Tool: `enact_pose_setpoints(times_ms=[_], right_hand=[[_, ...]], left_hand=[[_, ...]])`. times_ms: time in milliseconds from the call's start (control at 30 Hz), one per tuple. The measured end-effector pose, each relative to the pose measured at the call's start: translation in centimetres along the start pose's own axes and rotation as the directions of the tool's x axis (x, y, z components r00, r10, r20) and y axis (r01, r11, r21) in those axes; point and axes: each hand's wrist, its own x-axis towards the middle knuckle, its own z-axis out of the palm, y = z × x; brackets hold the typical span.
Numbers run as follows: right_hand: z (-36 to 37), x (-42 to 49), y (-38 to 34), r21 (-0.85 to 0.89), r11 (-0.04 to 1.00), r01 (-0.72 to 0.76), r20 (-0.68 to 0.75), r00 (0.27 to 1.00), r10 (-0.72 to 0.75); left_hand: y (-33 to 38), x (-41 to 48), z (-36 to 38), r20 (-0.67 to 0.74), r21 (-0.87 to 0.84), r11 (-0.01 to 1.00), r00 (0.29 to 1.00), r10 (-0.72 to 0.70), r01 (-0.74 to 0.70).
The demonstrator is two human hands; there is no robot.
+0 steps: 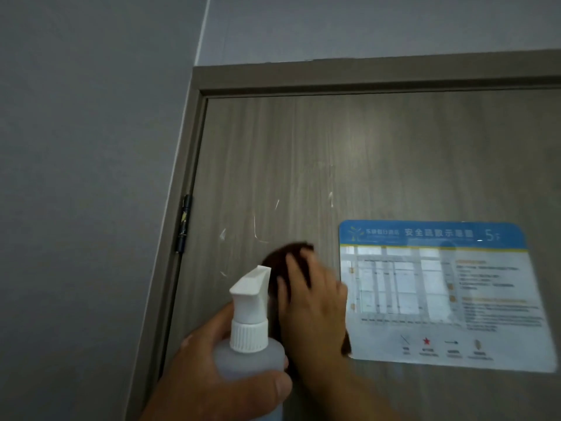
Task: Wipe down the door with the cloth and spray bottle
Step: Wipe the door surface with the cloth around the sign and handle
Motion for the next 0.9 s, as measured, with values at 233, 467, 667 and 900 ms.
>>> enact_pose_setpoints(times_ms=[233,467,667,900], right_hand=[[-1.5,-4.9,1.9,0.04,0.963,0.268,0.022,0.963,-0.269],[-1.2,-4.3,1.8,0.078,0.961,0.266,0.039,0.962,-0.27],[-1.6,-4.2,1.5,0.082,0.967,0.24,0.065,0.967,-0.246],[-1.4,-2.9,1.4,0.033,0.962,0.269,0.064,0.96,-0.271]], left_hand=[[1.7,-0.7,-0.2,0.029,0.109,0.993,0.999,0.036,-0.039],[3.2,0.4,0.0,-0.049,-0.029,0.998,0.998,0.049,-0.05],[3.8,1.1,-0.3,-0.09,-0.021,0.993,0.99,0.11,-0.112],[3.7,0.7,-0.7,-0.094,-0.04,0.988,0.985,0.147,-0.151]])
